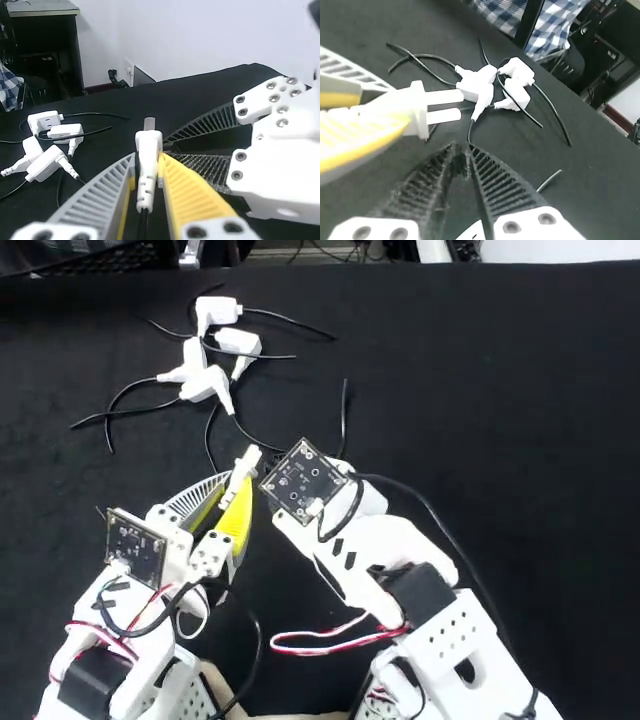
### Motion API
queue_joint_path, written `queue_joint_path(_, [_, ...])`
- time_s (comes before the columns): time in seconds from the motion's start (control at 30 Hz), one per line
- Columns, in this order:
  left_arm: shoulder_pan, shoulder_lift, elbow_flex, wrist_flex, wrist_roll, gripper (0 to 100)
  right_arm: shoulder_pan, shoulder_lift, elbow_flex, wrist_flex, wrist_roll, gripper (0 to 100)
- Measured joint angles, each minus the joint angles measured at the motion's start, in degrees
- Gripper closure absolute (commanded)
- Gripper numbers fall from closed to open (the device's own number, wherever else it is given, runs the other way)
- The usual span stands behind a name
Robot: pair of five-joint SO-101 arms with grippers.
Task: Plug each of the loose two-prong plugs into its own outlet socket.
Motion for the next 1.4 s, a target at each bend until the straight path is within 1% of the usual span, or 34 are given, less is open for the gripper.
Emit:
queue_joint_path(0.17, [0.0,-0.1,0.7,0.0,0.0,97,0.0,-1.1,0.0,1.2,0.8,98.7])
queue_joint_path(0.33, [0.0,0.1,2.9,0.0,0.0,97,0.0,-8.8,-4.0,8.4,3.3,98.7])
queue_joint_path(0.47, [2.1,0.0,3.0,0.0,-1.4,97,0.0,-13.3,-7.0,9.4,3.5,98.7])
queue_joint_path(0.6, [5.9,0.1,3.9,0.0,-3.7,97,0.0,-12.9,-7.3,6.8,3.9,98.7])
queue_joint_path(0.7, [7.7,0.1,4.0,0.0,-3.8,97,0.0,-7.9,-7.4,3.3,4.0,98.7])
queue_joint_path(0.83, [7.8,0.1,4.0,0.0,-3.8,97,0.0,1.1,-7.3,-1.2,4.0,98.7])
queue_joint_path(0.93, [7.7,0.1,4.0,0.0,-3.8,97,0.3,5.5,-7.3,-2.5,4.0,98.7])
queue_joint_path(1.07, [6.3,0.1,3.8,0.2,-3.8,97,3.9,6.3,-5.0,-5.1,4.0,98.7])
queue_joint_path(1.17, [5.7,0.2,2.1,3.1,-3.8,97,5.6,6.6,-2.3,-7.6,4.0,98.7])
queue_joint_path(1.4, [5.5,0.2,0.3,4.6,-3.5,97,6.0,6.7,-0.2,-8.5,4.0,98.7])
